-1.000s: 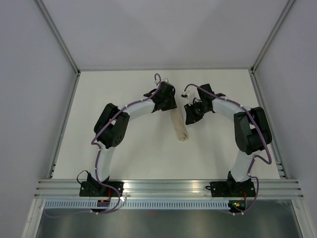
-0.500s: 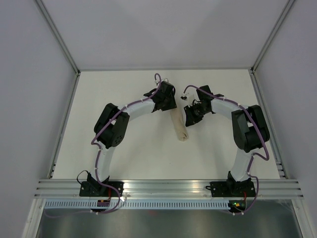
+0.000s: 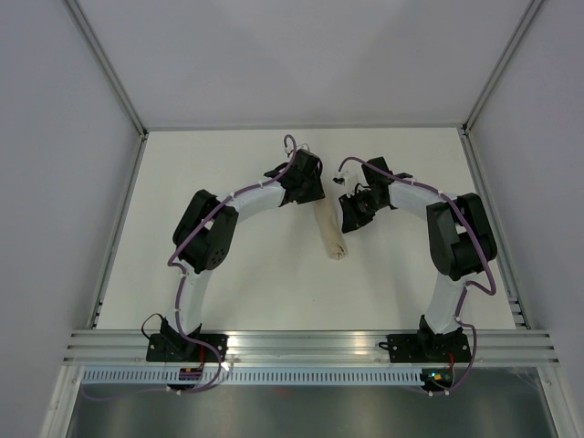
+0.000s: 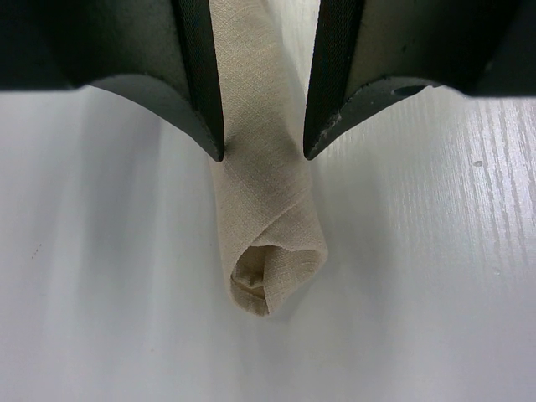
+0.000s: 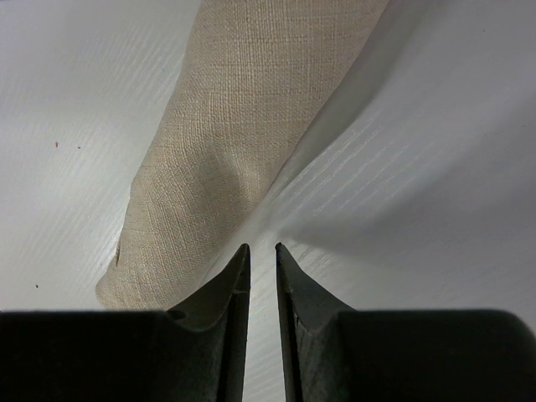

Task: Fold the napkin, place the utensils inside, and roll it up
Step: Adjust the napkin at the center of the board, then reset both arms

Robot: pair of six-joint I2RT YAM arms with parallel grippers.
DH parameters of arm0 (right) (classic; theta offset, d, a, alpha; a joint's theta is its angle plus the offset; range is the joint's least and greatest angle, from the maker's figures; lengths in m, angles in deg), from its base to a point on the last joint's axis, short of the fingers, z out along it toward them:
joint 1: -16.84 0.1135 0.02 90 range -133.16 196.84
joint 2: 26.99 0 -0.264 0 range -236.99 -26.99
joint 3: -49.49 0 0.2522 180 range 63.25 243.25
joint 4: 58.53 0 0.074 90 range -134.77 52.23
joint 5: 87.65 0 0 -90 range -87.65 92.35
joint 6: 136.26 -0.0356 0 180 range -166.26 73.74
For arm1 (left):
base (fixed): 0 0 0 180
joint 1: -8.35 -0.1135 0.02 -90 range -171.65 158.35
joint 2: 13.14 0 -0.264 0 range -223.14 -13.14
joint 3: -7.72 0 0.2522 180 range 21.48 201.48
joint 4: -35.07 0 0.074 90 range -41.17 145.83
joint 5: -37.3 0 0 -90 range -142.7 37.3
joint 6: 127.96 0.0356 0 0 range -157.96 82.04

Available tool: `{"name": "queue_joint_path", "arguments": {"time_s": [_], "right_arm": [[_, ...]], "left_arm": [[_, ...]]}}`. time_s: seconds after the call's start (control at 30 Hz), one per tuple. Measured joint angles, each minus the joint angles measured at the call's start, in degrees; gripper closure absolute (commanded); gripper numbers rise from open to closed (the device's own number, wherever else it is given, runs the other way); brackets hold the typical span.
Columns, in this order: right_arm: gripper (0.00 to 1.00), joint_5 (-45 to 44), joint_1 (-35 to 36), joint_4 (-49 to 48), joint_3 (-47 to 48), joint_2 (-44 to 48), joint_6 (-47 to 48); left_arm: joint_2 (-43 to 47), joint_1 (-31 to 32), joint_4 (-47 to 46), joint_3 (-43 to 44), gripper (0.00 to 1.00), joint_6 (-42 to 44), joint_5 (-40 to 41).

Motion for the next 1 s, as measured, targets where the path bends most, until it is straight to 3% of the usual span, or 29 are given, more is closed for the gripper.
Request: {"name": "queue_joint_path", "arguments": {"time_s": [0.57,0.83,1.0], "right_arm": [[0.76,0.1,-1.5,0.7,0.5,0.0,0.0],[0.75,2.5,-5.5,1.2,3.8,0.1,-0.3],[0.71,4.9,-10.3,2.4,5.0,2.2,-0.6]], "left_arm": [[4.2,-0.4,-1.4,-0.5,0.48,2.9,0.0],[13.2,-1.1,-3.0,-4.7,0.48,5.1,0.0],[24.5,-1.7,-2.4,-12.3,0.46,8.2,0.1]]}}
